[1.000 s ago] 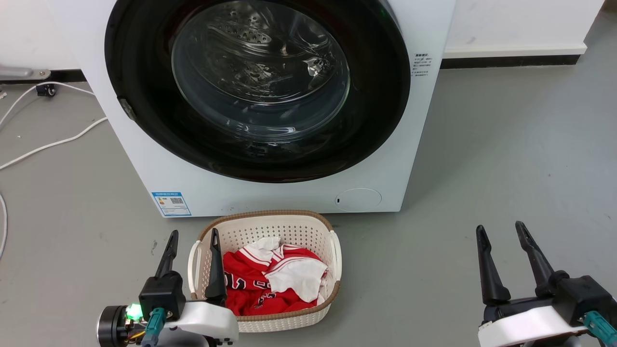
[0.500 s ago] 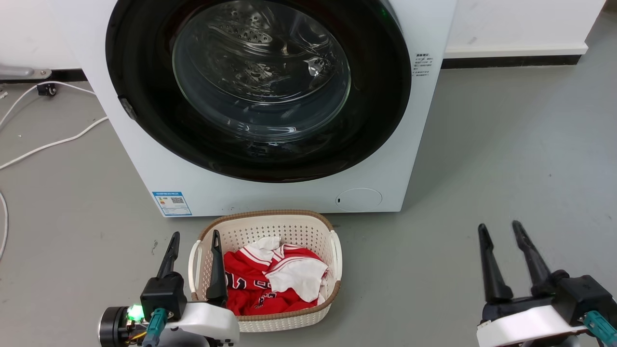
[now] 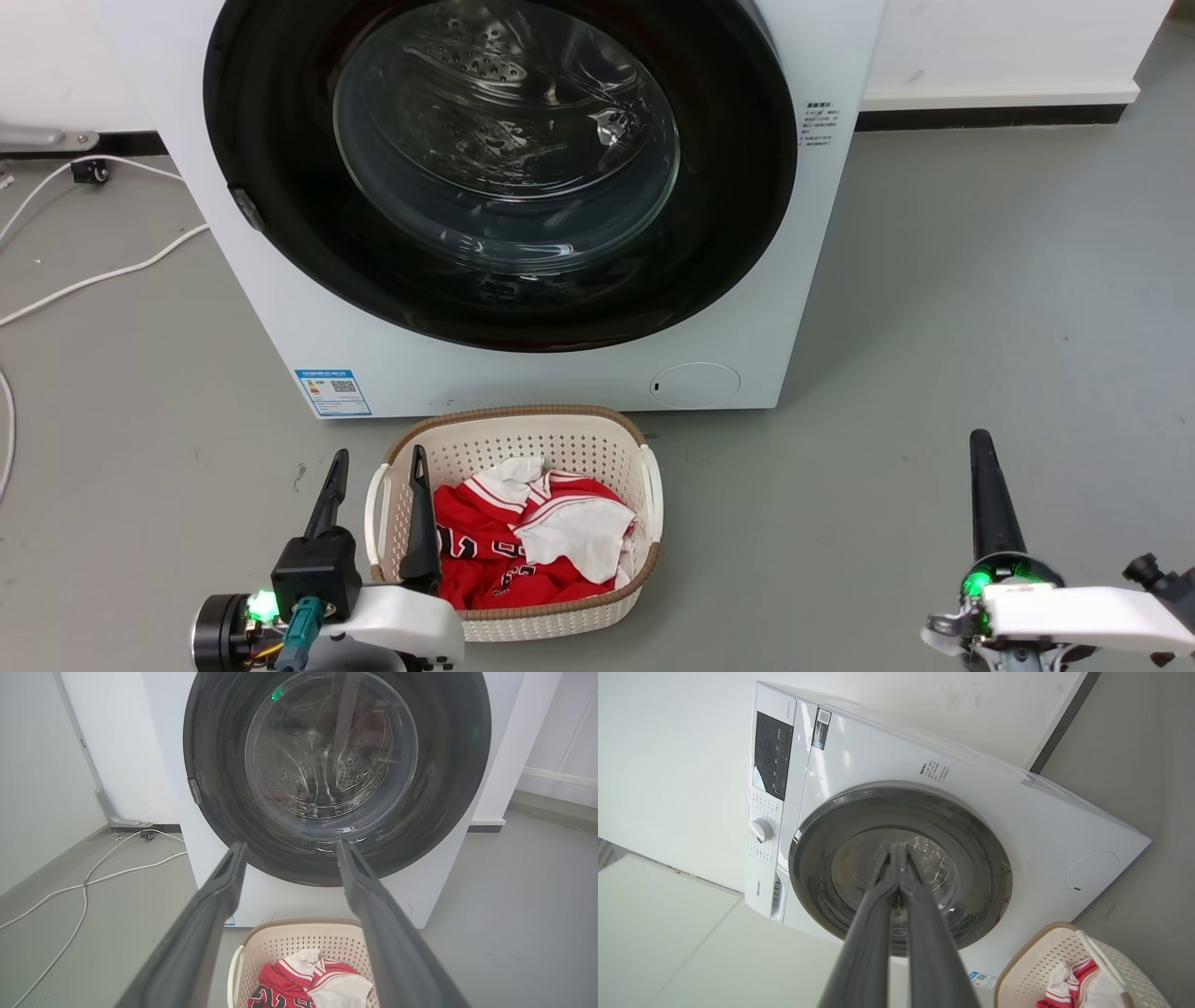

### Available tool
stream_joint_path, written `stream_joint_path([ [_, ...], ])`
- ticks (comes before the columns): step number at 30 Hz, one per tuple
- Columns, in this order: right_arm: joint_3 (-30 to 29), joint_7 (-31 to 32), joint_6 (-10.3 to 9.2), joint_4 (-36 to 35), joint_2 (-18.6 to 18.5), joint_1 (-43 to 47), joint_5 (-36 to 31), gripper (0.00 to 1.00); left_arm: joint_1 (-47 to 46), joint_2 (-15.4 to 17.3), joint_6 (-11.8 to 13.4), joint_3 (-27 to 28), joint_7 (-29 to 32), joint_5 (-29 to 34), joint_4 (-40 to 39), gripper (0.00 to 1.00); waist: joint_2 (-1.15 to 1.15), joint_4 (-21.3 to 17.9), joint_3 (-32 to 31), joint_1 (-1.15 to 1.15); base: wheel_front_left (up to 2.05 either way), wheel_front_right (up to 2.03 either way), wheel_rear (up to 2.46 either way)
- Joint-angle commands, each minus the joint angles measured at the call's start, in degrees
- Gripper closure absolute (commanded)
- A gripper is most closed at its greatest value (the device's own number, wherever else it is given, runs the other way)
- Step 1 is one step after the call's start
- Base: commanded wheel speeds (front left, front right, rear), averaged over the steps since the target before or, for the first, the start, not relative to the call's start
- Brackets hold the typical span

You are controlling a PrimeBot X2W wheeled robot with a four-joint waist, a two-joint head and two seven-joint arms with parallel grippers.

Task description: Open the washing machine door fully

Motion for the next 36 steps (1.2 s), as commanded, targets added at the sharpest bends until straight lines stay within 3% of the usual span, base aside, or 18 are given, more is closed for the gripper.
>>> stream_joint_path([
  [1,0.5,-0.1,-0.02,-0.8,0.0,-0.8,7.9,1.00,0.2,0.0,0.1,-0.1,-0.2,0.0,0.0,0.00,0.00,0.1,0.0,0.00,0.00,0.00,0.00],
  [7,2.5,1.1,-0.02,-3.7,0.0,-0.1,30.1,1.00,0.3,0.0,0.3,0.0,-0.2,0.0,-0.1,0.00,0.00,0.1,0.0,0.00,0.00,0.00,0.00],
  [11,1.1,7.5,-0.02,-5.4,0.0,1.2,36.8,1.00,0.5,0.0,0.3,0.0,-0.2,0.1,-0.2,0.00,0.00,-0.1,0.0,0.00,0.00,0.00,0.00],
  [17,-1.2,14.3,-0.02,-5.9,0.0,2.3,31.8,1.00,0.5,0.0,0.4,0.1,-0.2,0.5,-0.4,0.00,0.00,-0.2,0.0,0.00,0.00,0.00,0.00],
  [36,-1.5,15.5,-0.02,-3.7,-0.1,-1.0,27.8,1.00,-0.3,0.0,0.2,0.7,-0.2,1.2,-1.1,0.00,0.00,-0.5,1.9,0.00,0.00,0.00,0.00],
])
